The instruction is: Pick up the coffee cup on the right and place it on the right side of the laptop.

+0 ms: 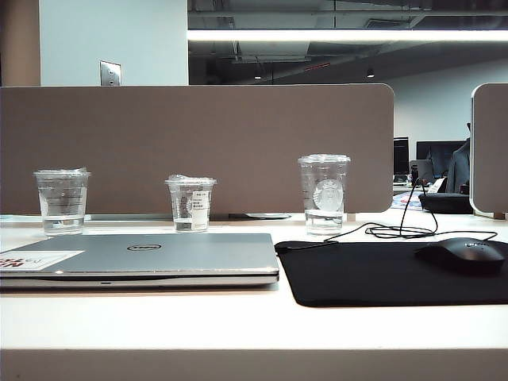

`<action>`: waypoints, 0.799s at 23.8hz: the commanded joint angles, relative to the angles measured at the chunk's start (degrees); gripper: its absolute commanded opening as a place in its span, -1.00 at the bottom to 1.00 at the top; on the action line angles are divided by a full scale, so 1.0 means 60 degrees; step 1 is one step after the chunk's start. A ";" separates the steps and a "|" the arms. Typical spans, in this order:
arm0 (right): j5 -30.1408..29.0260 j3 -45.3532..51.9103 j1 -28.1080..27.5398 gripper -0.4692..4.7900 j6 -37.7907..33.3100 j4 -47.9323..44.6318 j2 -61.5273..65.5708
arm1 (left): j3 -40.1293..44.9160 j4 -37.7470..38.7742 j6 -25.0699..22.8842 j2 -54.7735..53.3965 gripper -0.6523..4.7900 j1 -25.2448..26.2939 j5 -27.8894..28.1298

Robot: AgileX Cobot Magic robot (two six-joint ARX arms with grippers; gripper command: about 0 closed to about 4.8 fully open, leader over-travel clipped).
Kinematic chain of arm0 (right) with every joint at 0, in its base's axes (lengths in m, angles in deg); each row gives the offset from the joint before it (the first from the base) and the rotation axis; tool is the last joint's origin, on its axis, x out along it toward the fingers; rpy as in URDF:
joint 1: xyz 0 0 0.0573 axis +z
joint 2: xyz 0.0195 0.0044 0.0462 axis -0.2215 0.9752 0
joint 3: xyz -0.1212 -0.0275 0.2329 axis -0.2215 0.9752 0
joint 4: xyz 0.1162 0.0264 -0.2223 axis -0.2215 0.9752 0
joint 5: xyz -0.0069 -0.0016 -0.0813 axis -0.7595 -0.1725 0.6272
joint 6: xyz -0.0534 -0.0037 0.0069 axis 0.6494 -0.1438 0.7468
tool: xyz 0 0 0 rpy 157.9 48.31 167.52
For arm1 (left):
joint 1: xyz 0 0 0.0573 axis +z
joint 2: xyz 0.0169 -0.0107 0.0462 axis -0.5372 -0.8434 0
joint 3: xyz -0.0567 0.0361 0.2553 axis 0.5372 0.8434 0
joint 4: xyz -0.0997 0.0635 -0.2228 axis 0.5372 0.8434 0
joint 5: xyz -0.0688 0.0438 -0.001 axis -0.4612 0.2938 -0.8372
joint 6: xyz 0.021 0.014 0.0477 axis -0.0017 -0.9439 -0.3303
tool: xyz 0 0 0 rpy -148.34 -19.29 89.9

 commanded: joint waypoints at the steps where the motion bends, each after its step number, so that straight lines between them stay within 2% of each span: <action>1: -0.0783 -0.0463 0.0011 -0.86 0.0025 -0.0437 0.0841 | -0.0812 -0.0015 0.0073 -0.0914 -0.78 -0.0004 -0.0521; 4: -0.1253 -0.0707 0.0018 -0.86 0.0025 -0.1173 0.1734 | -0.1676 -0.0171 0.0069 -0.2022 -0.78 -0.0007 -0.1140; 6: -0.1348 -0.0798 0.0055 -0.86 0.0025 -0.2302 0.2750 | -0.2594 -0.0262 0.0069 -0.3253 -0.78 -0.0022 -0.1774; 10: -0.1337 -0.0801 0.0328 -0.86 0.0033 -0.3512 0.3821 | -0.3523 -0.0255 0.0058 -0.4455 -0.78 -0.0466 -0.2102; 15: -0.1326 -0.0925 0.1042 -0.86 0.0124 -0.4386 0.5249 | -0.4656 0.0106 -0.0106 -0.5792 -0.78 -0.2160 -0.1938; 19: -0.1322 -0.1147 0.1490 -0.86 0.0393 -0.4965 0.6328 | -0.5544 0.1078 -0.0634 -0.6787 -0.78 -0.3606 -0.1738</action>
